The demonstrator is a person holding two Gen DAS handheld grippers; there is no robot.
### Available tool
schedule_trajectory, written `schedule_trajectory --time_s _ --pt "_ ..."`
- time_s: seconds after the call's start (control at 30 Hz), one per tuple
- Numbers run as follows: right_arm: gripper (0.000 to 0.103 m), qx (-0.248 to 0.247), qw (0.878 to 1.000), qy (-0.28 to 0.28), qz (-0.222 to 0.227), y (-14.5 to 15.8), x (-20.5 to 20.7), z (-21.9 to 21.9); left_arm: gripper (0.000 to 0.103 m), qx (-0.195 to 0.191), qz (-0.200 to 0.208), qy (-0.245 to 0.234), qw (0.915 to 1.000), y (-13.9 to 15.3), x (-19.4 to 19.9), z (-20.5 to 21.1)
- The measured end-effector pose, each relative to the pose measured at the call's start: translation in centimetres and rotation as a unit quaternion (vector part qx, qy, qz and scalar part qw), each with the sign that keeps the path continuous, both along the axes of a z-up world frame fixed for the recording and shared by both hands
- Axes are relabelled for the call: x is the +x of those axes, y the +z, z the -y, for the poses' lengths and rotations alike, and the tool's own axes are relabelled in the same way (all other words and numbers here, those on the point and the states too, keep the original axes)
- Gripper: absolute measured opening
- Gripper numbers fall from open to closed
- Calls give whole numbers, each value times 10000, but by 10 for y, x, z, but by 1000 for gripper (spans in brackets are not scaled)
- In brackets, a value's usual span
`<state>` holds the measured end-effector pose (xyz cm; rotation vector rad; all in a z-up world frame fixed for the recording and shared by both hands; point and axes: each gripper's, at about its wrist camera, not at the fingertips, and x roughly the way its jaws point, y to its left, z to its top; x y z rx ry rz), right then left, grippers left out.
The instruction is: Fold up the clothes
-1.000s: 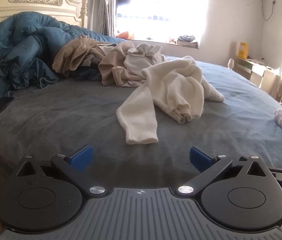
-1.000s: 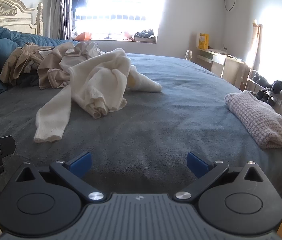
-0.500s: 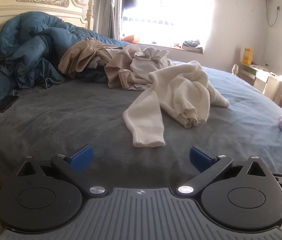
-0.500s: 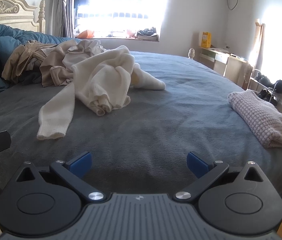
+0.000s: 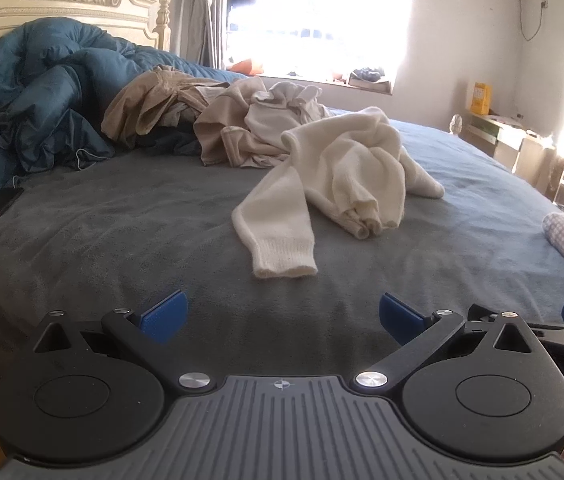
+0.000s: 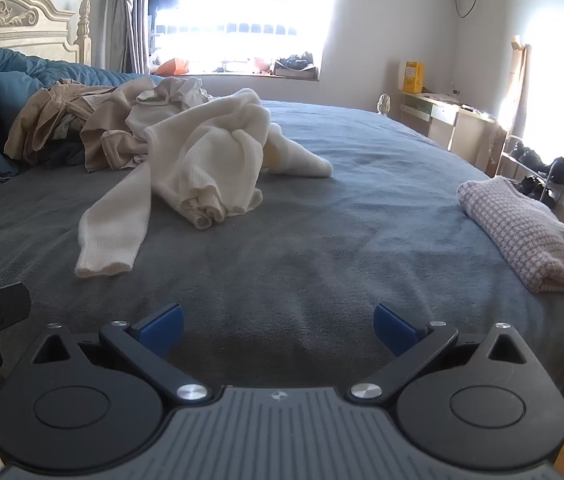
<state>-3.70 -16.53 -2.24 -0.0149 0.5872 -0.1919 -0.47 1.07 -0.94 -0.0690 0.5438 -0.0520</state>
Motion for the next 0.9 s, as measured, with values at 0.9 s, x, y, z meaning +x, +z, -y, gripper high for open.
schedule_trajectory --time_s 0.9 --pt "103 23 10000 -7 -6 0 1 1 103 63 85 -168 9998 2 -5 6"
